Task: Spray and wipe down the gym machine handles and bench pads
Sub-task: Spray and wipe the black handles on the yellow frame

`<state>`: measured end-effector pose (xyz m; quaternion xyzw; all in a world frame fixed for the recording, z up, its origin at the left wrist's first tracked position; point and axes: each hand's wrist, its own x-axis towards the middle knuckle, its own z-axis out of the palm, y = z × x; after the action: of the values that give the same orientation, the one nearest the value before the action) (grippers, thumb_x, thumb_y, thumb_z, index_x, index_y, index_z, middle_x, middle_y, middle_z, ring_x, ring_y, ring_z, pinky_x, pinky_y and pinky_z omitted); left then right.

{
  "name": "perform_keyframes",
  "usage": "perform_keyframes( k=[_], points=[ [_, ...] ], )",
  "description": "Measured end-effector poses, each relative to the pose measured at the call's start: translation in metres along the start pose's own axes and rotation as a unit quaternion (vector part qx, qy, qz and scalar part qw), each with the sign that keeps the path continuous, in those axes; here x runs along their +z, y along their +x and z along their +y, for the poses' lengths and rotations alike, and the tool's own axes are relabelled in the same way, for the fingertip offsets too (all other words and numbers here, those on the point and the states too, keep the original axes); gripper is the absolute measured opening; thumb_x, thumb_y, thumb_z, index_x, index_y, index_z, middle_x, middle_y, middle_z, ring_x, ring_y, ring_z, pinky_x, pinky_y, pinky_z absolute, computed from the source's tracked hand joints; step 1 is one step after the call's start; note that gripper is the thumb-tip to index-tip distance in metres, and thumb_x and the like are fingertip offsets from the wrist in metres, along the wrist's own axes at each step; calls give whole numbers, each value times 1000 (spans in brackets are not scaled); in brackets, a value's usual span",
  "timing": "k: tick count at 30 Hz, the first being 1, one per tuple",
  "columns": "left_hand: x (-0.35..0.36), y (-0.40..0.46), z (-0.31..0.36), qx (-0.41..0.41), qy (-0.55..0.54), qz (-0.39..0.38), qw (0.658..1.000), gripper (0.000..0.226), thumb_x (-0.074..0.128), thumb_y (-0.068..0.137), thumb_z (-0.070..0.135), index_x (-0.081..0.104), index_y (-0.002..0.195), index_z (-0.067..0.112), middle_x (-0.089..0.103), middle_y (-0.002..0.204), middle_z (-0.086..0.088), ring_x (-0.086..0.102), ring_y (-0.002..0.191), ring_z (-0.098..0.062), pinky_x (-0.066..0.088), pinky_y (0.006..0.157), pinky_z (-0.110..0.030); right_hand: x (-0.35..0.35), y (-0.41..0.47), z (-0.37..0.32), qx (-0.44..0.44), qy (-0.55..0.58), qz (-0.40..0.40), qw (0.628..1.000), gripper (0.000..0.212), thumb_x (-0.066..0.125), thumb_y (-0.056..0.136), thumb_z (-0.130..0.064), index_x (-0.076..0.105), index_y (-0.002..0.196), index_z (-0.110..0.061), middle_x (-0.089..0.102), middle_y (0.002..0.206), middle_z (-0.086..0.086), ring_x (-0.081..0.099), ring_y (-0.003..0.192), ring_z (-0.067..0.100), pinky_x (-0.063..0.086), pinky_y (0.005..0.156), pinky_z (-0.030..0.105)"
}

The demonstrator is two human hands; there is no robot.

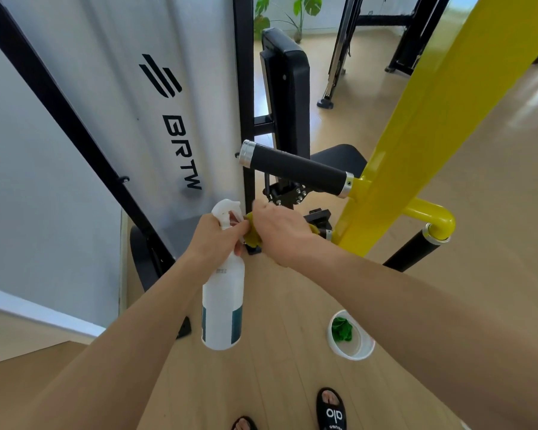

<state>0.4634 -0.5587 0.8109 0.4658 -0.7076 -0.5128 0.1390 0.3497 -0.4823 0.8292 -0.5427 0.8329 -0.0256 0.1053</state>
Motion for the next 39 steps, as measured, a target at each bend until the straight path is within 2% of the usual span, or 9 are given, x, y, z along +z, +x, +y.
perform_keyframes(
  k=[2,5,9,12,18,20,26,33,39],
  points=[
    [-2,-1,-1,3,1,-3,1000,25,63,98,26,52,76,26,60,69,0,58,61,-12,44,57,-23,1,8,-7,-20,2,11,1000,32,68,92,-16,44,113,-14,55,94,5,63,85,24,50,70,34],
    [-1,-1,-5,19,-3,3,1000,24,64,98,27,53,76,29,60,70,2,58,63,-11,45,60,-24,4,4,-4,-19,-21,33,999,33,67,94,-17,44,118,-15,58,101,6,61,86,22,54,75,34],
    [2,4,-7,27,5,-7,1000,19,65,95,41,61,102,24,62,78,0,62,69,-13,48,68,-27,5,-22,14,15,-157,44,987,50,68,92,-19,41,133,-10,55,116,13,58,104,27,49,89,37],
    [3,7,-5,27,-7,-24,999,22,65,95,41,63,105,22,64,72,-3,61,62,-14,49,65,-26,0,-34,27,59,-218,25,974,48,69,91,-17,41,128,-8,54,113,14,56,99,27,47,86,36],
    [4,7,0,21,-18,-23,999,17,63,98,34,57,83,28,60,69,4,61,51,-6,42,46,-13,3,2,2,3,-115,23,993,41,67,93,-18,44,126,-10,57,108,10,53,88,22,45,77,33],
    [1,8,-1,20,-8,-22,1000,22,61,100,32,54,78,29,60,70,3,59,57,-7,44,53,-19,4,12,-6,-11,-78,40,996,37,65,94,-20,45,124,-13,59,105,8,53,83,20,44,72,32],
    [-2,14,-10,24,1,-7,1000,12,62,97,40,58,91,31,64,80,0,63,72,-16,47,66,-26,5,8,-1,-21,-51,45,998,37,65,95,-18,44,126,-13,60,106,8,63,91,23,52,75,34],
    [4,14,-9,14,-7,-13,1000,29,65,94,42,65,110,18,64,69,-3,60,60,-13,48,62,-23,-17,-12,33,122,-163,-81,976,35,62,98,-30,48,124,-11,53,88,7,56,81,23,45,69,33],
    [8,15,-3,7,-3,3,1000,26,64,96,43,59,108,20,62,72,-2,58,60,-10,42,56,-20,-7,-9,22,99,-81,-2,992,44,72,90,-17,48,127,-11,62,110,10,62,96,26,53,82,37]
  ],
)
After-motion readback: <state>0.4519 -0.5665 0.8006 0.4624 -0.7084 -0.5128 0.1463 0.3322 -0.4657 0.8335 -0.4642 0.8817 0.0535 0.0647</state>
